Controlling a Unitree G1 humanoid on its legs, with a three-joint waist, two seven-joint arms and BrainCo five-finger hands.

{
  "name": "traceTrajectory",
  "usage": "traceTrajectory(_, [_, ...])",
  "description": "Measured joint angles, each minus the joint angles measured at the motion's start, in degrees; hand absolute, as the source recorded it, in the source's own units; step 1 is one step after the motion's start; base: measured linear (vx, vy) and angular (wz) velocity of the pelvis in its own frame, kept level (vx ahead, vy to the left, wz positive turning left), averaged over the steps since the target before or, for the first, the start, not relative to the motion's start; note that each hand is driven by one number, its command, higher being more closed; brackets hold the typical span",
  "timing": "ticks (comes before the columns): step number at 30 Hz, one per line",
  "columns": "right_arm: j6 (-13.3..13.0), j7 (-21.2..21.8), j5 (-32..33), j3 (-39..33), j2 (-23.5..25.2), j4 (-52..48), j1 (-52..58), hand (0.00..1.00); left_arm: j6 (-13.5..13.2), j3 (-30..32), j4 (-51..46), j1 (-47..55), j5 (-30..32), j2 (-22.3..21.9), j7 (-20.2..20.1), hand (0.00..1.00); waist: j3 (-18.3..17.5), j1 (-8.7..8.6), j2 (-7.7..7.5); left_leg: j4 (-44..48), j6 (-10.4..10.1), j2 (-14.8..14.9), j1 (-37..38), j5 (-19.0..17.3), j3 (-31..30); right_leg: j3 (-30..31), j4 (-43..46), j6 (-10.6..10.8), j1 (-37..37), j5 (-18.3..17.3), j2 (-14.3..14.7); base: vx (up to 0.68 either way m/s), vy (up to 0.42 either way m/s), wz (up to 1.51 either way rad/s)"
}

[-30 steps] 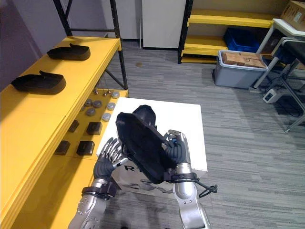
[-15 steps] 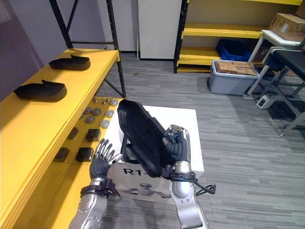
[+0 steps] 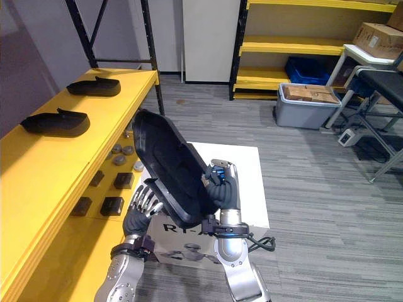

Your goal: Walk over and take plastic housings, then place them on the shelf

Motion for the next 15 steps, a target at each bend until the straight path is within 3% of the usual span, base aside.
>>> traceTrajectory(7, [-0.47,1.34,0.33,1.94,-0.24,5.28,0.07,1.00,-1.27,-0.93,-0.08,-3.30,-4.97,0.35,0.15,0.00,-0.11,-0.15,0.01,-0.13,0.00,0.02,0.01,0.00,0.25,0.50,-0.04,0.00,-0.16,0.01,0.05,0.00,0.000,0.00])
traceTrajectory(8, [-0.47,1.45,0.33,1.93,-0.35,6.61,0.14,1.00,-1.62,-0.93,-0.23,-3.31,-5.52,0.60,0.21,1.00,-0.11,-0.15,0.00,-0.16,0.00,0.02,0.00,0.00,0.31,0.56,-0.06,0.00,-0.21,0.01,0.06,0.00,0.000,0.00])
traceTrajectory(15, [-0.99,3.33,1.95,1.52,-1.20,11.64,2.53,1.00,-1.93,0.74,-0.34,-3.41,-5.11,1.35,0.51,1.00,-0.14,-0.16,0.02,-0.33,0.00,0.02,0.00,0.00,0.33,0.57,-0.15,0.00,-0.24,0.01,0.06,0.00,0.000,0.00])
